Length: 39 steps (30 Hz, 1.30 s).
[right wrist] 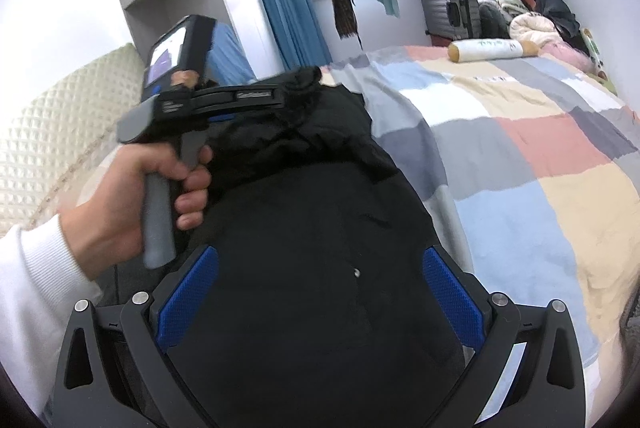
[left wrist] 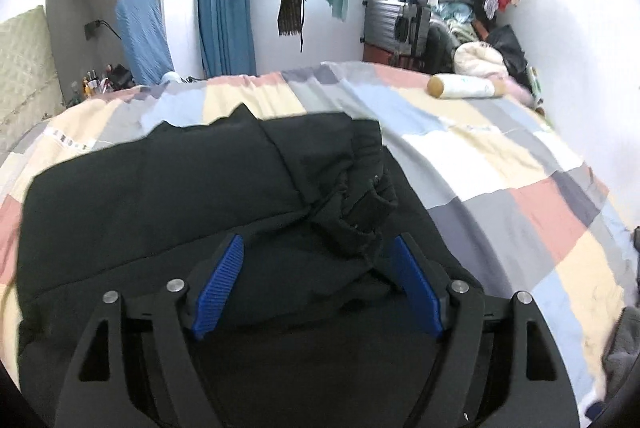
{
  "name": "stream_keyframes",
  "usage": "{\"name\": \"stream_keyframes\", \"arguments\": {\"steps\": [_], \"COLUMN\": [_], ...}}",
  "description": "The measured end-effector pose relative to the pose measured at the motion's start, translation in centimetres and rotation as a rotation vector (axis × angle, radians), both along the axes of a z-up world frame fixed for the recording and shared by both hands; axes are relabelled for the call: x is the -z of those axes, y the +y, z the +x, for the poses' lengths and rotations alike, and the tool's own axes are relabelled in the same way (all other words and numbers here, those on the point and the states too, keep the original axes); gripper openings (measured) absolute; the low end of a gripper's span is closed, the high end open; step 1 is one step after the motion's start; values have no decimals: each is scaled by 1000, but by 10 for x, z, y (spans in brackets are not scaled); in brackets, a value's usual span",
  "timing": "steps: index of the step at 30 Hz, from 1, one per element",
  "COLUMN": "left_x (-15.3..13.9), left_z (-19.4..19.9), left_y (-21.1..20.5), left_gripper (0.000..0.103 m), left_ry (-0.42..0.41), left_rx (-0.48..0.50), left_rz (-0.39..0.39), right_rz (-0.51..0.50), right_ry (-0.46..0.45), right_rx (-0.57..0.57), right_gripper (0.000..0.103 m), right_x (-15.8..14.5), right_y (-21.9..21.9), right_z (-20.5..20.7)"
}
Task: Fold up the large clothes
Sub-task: 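Carry the held sleeve with the left tool across the jacket body, then open the left tool to release the sleeve while the right tool grasps the hood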
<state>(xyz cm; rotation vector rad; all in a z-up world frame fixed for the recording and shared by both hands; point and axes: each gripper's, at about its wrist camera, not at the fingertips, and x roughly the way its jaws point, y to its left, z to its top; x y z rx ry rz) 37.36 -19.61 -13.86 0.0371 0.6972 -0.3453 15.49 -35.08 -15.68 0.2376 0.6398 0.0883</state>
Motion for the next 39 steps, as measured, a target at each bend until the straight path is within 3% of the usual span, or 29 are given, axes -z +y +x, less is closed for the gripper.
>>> {"name": "stream_keyframes", "arguments": {"steps": [6,13,15,21,26,32,35,39], "left_x": [-33,-33,-26,13,51,83,93,105], "left_z": [-34,-61,-66,-55,-35,-14,-3,5], "left_y": [65,155,172,227,246,267,266,260], "left_gripper": [78,79,79,80,81,84,84,84], "left_ry": [-58,-86,-90,-24,86,174,190,190], "left_rx": [-34,-138,-168,-260,-310,-378,-395,-417], "left_rz": [-13,19,48,20,54,87,109,186], "right_rz": [42,65,78,15,-1,-28,32,41], "right_ry": [-44,-71,-80,-54,-49,-6,17,29], "right_rx": [-25,-58,-80,-130,-141,-116,-89,-82], "right_gripper": [103,103,103,103,100,83,74,71], "right_x": [-9,-23,-29,-40,-37,-13,1,11], "right_y": [6,19,25,42,41,36,24,21], "right_z": [-1,1,4,53,107,172,200,224]}}
